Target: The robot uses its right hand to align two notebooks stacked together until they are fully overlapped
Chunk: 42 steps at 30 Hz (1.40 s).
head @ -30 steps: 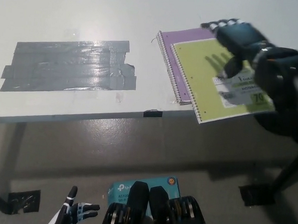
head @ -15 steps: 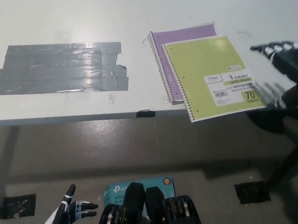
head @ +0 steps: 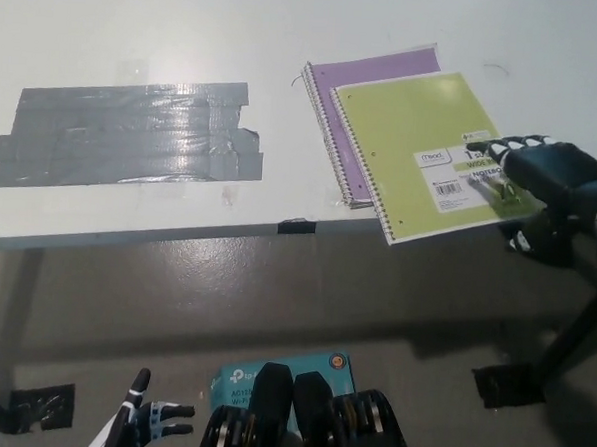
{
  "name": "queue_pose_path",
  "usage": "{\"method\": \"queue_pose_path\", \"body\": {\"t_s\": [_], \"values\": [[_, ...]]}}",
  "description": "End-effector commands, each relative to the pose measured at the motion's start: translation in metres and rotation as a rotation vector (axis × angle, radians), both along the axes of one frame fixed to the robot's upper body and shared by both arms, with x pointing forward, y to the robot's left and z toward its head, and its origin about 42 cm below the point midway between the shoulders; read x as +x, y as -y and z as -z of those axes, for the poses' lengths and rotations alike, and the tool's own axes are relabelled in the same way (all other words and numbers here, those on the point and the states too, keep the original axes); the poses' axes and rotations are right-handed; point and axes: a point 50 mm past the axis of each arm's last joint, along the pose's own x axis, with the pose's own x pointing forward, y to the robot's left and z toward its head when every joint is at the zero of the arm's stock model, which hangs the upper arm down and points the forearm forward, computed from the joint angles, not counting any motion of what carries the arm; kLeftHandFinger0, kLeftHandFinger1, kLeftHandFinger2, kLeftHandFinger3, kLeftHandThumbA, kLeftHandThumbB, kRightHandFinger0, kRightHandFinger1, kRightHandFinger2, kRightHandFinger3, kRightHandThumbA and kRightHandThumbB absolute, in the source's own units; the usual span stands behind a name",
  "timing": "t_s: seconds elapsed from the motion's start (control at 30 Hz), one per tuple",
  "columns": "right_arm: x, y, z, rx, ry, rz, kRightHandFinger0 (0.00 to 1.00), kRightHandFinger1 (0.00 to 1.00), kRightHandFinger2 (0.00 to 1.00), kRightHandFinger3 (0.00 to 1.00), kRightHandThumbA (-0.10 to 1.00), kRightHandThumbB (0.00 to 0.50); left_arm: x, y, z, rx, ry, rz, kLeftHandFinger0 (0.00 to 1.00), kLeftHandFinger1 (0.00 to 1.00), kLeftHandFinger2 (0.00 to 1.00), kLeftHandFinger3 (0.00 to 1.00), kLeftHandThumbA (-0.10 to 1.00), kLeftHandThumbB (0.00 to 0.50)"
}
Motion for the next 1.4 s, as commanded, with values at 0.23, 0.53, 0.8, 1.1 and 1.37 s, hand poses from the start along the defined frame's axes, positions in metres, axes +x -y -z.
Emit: {"method": "queue_pose_path", "body": {"t_s": [0.23, 0.53, 0.8, 1.1, 1.37], "values": [[0.009, -0.013, 0.007, -0.032, 0.15, -0.026, 1.0, 1.0, 1.0, 1.0, 1.0, 0.479, 0.007, 0.002, -0.007, 0.007, 0.048, 0.035, 0.46, 0.73, 0.67, 0.53, 1.0, 0.5], [0.001, -0.036, 0.021, -0.055, 0.113, -0.067, 1.0, 1.0, 1.0, 1.0, 0.98, 0.475, 0.009, 0.005, -0.01, 0.008, 0.051, 0.045, 0.48, 0.75, 0.68, 0.54, 1.0, 0.5], [0.015, -0.028, 0.025, -0.083, 0.107, -0.027, 1.0, 1.0, 1.0, 1.0, 0.97, 0.464, 0.012, 0.008, -0.012, 0.002, 0.049, 0.049, 0.44, 0.75, 0.73, 0.5, 1.0, 0.5], [0.018, -0.035, 0.028, -0.116, 0.114, -0.02, 1.0, 1.0, 1.0, 1.0, 1.0, 0.5, 0.012, 0.012, -0.01, -0.005, 0.038, 0.049, 0.47, 0.77, 0.73, 0.49, 1.0, 0.5], [0.015, -0.049, 0.039, -0.112, 0.114, -0.048, 1.0, 1.0, 1.0, 1.0, 1.0, 0.5, 0.015, 0.016, -0.014, 0.0, 0.05, 0.064, 0.52, 0.78, 0.7, 0.52, 1.0, 0.5]]}}
